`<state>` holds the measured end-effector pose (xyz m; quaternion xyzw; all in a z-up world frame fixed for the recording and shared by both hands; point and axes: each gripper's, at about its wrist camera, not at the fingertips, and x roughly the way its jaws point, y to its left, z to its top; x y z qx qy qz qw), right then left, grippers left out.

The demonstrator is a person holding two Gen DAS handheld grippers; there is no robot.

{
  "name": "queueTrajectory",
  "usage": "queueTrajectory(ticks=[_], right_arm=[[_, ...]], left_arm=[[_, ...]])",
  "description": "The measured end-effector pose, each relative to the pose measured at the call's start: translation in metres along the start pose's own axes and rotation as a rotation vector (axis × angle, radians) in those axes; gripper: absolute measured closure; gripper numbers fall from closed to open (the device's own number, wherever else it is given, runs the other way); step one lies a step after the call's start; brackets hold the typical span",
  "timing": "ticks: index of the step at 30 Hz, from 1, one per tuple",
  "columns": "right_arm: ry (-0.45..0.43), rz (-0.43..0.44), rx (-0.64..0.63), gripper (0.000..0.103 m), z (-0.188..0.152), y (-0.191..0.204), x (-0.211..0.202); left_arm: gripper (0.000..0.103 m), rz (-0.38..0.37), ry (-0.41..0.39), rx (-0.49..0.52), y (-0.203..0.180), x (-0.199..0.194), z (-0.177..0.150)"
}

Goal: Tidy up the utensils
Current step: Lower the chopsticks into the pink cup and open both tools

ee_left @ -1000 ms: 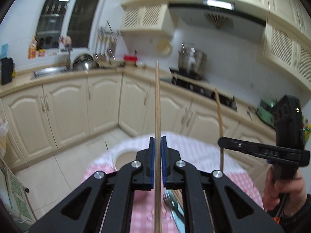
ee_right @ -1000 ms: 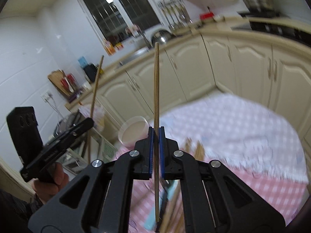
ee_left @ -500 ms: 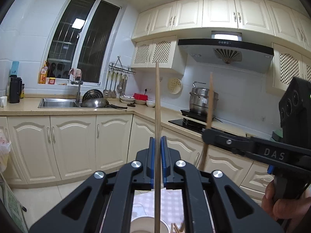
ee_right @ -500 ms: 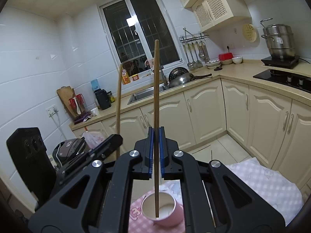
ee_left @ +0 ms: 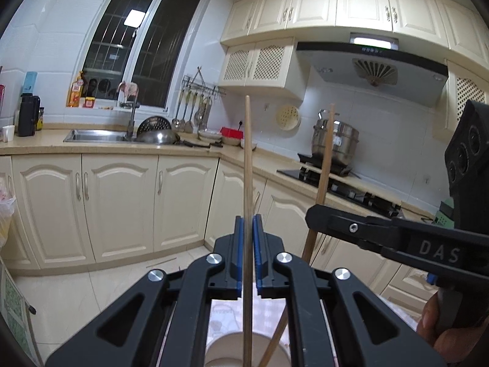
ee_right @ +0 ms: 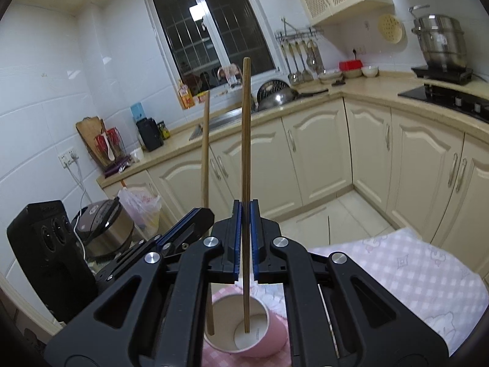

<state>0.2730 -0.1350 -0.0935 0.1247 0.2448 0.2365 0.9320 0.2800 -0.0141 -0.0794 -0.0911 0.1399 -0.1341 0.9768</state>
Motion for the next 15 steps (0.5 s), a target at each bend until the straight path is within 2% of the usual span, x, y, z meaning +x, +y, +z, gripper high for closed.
queueTrajectory(ticks=[2, 3, 4, 5, 6, 7, 9, 10, 15], right_arm=[[0.036, 0.002, 0.029, 0.094, -0.005, -0.007, 0.002], [0.043, 0.001, 0.045, 0.080, -0.006, -0.011, 0.000], [0.035, -0.009, 0.068, 0.043, -0.009, -0.016, -0.004], [0.023, -0.019, 0.078, 0.024, -0.010, -0.018, -0.009], [0.006, -0.025, 0.085, 0.017, -0.011, -0.021, -0.015], [0.002, -0.030, 0.091, 0.017, -0.012, -0.024, -0.022], [0.001, -0.039, 0.119, 0.014, -0.011, -0.032, -0.032], [0.000, -0.047, 0.131, 0.008, -0.011, -0.034, -0.037], [-0.002, -0.108, 0.186, 0.006, -0.011, -0.053, -0.065]], left_arm=[[0.096, 0.002, 0.024, 0.005, 0.001, 0.001, -0.005], [0.092, -0.001, 0.033, 0.008, 0.002, -0.001, -0.008], [0.076, -0.001, 0.037, 0.012, 0.003, -0.004, -0.010], [0.066, 0.001, 0.040, 0.018, 0.003, -0.007, -0.011], [0.044, 0.007, 0.042, 0.024, 0.003, -0.012, -0.012], [0.030, 0.008, 0.040, 0.027, 0.004, -0.016, -0.012], [0.020, 0.015, 0.037, 0.039, 0.004, -0.024, -0.011], [0.014, 0.020, 0.046, 0.048, 0.004, -0.027, -0.009], [0.009, 0.043, 0.094, 0.086, -0.001, -0.045, -0.003]])
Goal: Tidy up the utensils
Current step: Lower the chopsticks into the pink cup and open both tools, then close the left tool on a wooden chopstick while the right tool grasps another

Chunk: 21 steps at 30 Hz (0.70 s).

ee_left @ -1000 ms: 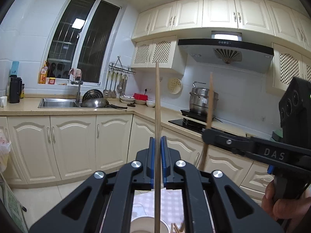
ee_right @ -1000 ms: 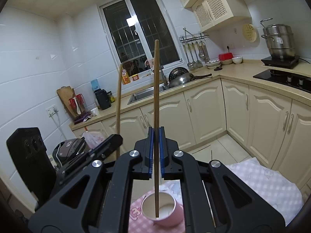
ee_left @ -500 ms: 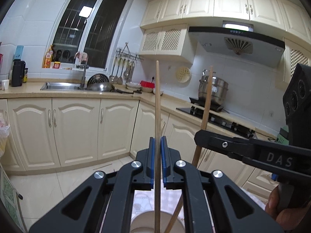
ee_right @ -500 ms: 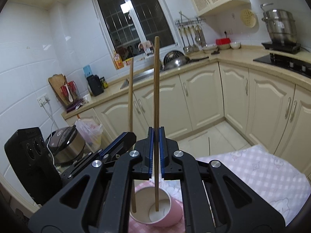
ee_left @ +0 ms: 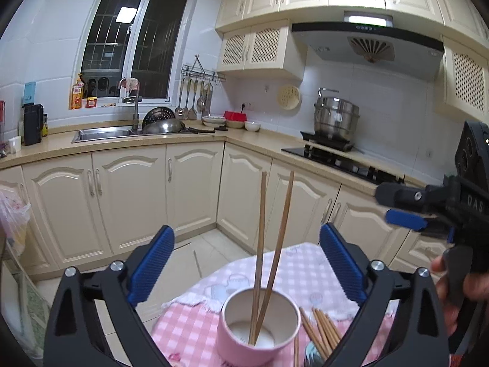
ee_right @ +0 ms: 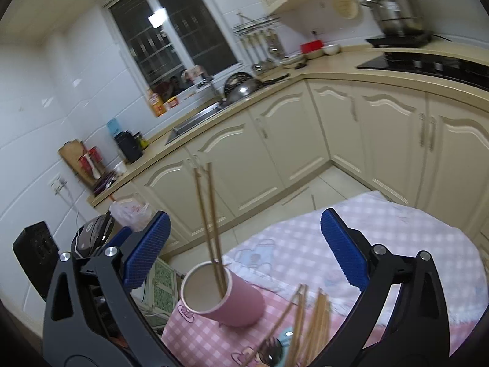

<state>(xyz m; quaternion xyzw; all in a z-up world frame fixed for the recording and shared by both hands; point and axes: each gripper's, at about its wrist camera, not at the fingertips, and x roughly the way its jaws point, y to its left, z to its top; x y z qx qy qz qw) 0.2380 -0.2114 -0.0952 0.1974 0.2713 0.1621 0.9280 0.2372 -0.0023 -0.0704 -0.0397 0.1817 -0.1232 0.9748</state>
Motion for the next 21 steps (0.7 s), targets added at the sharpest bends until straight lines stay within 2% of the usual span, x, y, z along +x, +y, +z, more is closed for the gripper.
queueTrajectory(ticks=[6, 12, 21], right_arm=[[0.008, -0.046, 0.003, 0.006, -0.005, -0.013, -0.028], [0.036, -0.085, 0.011, 0.006, -0.016, -0.021, -0.045], [0.128, -0.150, 0.004, 0.006, -0.042, -0.032, -0.051]], left_arm=[[0.009, 0.027, 0.023, 0.031, -0.001, -0.025, 0.001], [0.009, 0.020, 0.037, 0.030, -0.002, -0.045, 0.000], [0.009, 0.008, 0.109, 0.075, -0.015, -0.053, -0.019]])
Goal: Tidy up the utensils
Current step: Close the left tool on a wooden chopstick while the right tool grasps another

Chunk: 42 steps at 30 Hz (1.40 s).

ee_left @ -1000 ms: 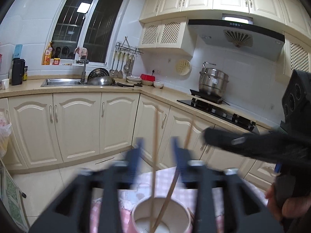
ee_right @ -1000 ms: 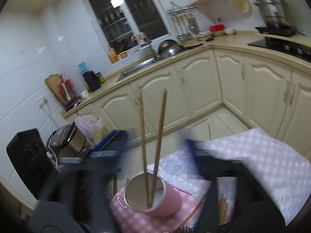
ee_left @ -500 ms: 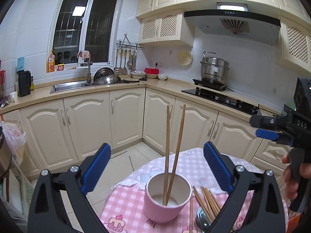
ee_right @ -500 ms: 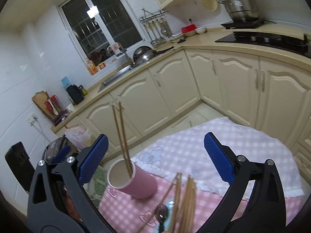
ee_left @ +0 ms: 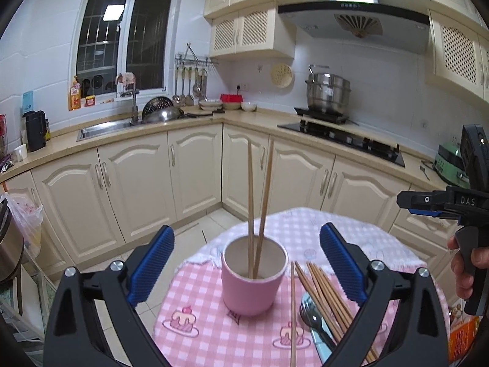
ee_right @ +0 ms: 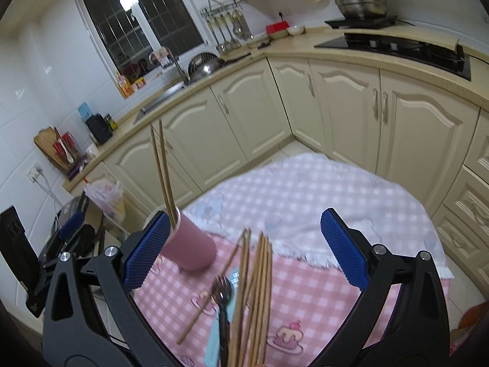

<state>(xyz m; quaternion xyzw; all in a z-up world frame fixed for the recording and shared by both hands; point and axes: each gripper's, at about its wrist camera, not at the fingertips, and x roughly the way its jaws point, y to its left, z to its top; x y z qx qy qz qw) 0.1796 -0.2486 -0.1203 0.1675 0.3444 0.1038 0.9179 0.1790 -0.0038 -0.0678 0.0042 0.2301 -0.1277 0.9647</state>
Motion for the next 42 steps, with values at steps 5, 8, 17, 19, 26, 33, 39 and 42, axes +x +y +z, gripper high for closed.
queueTrajectory(ticks=[5, 8, 17, 19, 26, 33, 39, 42], right_arm=[[0.077, -0.044, -0.031, 0.006, -0.025, -0.004, 0.008], [0.115, -0.056, -0.034, 0.006, -0.042, -0.006, 0.011], [0.193, -0.123, -0.067, 0.006, -0.078, -0.006, 0.009], [0.214, -0.141, -0.070, 0.006, -0.085, -0.007, 0.011], [0.294, -0.184, -0.092, 0.006, -0.105, -0.015, 0.032], [0.374, -0.215, -0.133, 0.006, -0.112, -0.017, 0.066], [0.421, -0.232, -0.180, 0.012, -0.111, -0.017, 0.090], [0.438, -0.247, -0.199, 0.019, -0.113, -0.018, 0.096]], left_arm=[[0.009, 0.005, 0.084, 0.044, -0.010, 0.010, -0.019], [0.009, -0.006, 0.130, 0.059, -0.015, 0.015, -0.030], [0.009, 0.007, 0.301, 0.133, -0.028, 0.042, -0.073], [0.009, -0.011, 0.340, 0.139, -0.030, 0.050, -0.082], [0.009, -0.021, 0.454, 0.187, -0.039, 0.078, -0.102], [0.009, -0.035, 0.513, 0.245, -0.051, 0.099, -0.111], [0.009, -0.021, 0.556, 0.261, -0.056, 0.114, -0.116], [0.010, -0.019, 0.571, 0.267, -0.057, 0.119, -0.117]])
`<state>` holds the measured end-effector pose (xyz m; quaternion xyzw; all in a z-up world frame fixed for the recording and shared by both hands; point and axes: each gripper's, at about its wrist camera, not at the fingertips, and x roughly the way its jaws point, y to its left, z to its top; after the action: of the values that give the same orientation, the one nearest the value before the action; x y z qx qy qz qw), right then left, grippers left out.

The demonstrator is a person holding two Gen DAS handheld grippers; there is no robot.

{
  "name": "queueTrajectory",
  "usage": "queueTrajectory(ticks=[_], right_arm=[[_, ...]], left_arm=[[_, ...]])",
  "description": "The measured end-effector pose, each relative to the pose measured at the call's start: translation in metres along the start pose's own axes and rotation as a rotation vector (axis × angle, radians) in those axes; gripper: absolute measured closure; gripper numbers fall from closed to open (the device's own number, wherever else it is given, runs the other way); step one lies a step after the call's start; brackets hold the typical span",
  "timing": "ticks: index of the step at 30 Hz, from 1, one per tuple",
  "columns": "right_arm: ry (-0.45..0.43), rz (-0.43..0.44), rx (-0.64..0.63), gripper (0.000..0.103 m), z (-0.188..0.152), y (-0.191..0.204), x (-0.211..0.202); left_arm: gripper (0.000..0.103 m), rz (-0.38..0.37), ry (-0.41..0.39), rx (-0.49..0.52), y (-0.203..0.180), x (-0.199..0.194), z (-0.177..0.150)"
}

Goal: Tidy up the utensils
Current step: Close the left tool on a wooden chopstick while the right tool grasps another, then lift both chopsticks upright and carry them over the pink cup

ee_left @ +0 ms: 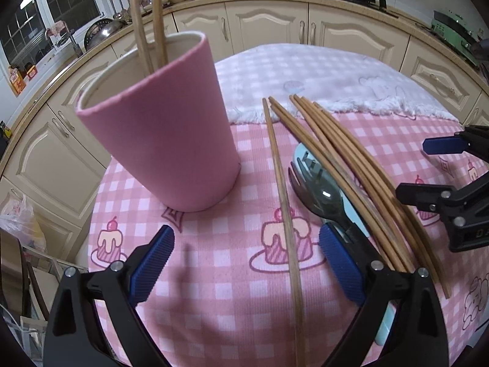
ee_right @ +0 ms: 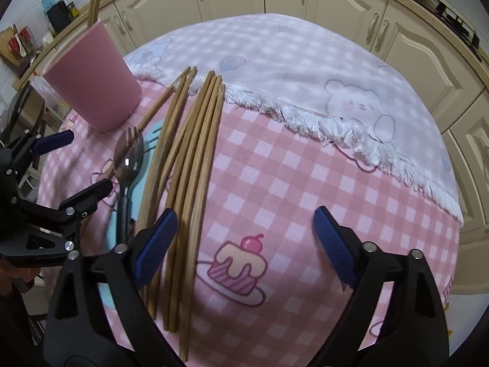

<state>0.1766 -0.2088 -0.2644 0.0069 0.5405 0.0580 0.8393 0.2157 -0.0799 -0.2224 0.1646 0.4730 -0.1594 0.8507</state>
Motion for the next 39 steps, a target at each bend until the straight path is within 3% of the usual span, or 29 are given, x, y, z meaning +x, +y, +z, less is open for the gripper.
queueTrajectory(ticks=[3, 8, 15, 23, 24, 25, 26, 27, 28, 33, 39], right_arm=[[0.005, -0.002, -0.003, 0.022, 0.002, -0.001, 0.003], [0.015, -0.003, -0.015, 0.032, 0.008, 0.000, 0.005], [0.025, -0.009, -0.026, 0.055, 0.021, 0.002, 0.010], [0.037, -0.010, -0.043, 0.056, 0.042, 0.008, 0.020], [0.035, -0.012, -0.046, 0.058, 0.044, 0.008, 0.021], [0.029, -0.020, -0.052, 0.070, 0.047, 0.009, 0.022], [0.026, -0.015, -0.058, 0.073, 0.048, 0.010, 0.022], [0.024, -0.007, -0.062, 0.081, 0.048, 0.010, 0.023], [0.021, 0.008, -0.062, 0.091, 0.048, 0.010, 0.022], [-0.024, 0.113, 0.007, 0.097, 0.037, -0.003, 0.012], [-0.143, 0.225, 0.087, 0.097, 0.027, -0.021, -0.021]], left_arm=[[0.020, -0.005, 0.022, 0.002, -0.002, 0.006, 0.004], [0.027, -0.022, 0.041, -0.009, -0.002, 0.012, 0.007], [0.044, -0.037, 0.070, -0.013, -0.007, 0.016, 0.019], [0.047, -0.054, 0.091, -0.057, -0.010, 0.028, 0.034], [0.051, -0.061, 0.089, -0.065, -0.008, 0.028, 0.034], [0.061, -0.069, 0.087, -0.071, -0.009, 0.028, 0.035], [0.068, -0.072, 0.084, -0.070, -0.010, 0.027, 0.036], [0.086, -0.075, 0.082, -0.067, -0.013, 0.026, 0.037], [0.097, -0.082, 0.082, -0.067, -0.016, 0.026, 0.037], [0.097, -0.111, 0.065, -0.092, -0.016, 0.018, 0.031], [0.097, -0.152, -0.037, -0.117, -0.007, -0.016, 0.018]])
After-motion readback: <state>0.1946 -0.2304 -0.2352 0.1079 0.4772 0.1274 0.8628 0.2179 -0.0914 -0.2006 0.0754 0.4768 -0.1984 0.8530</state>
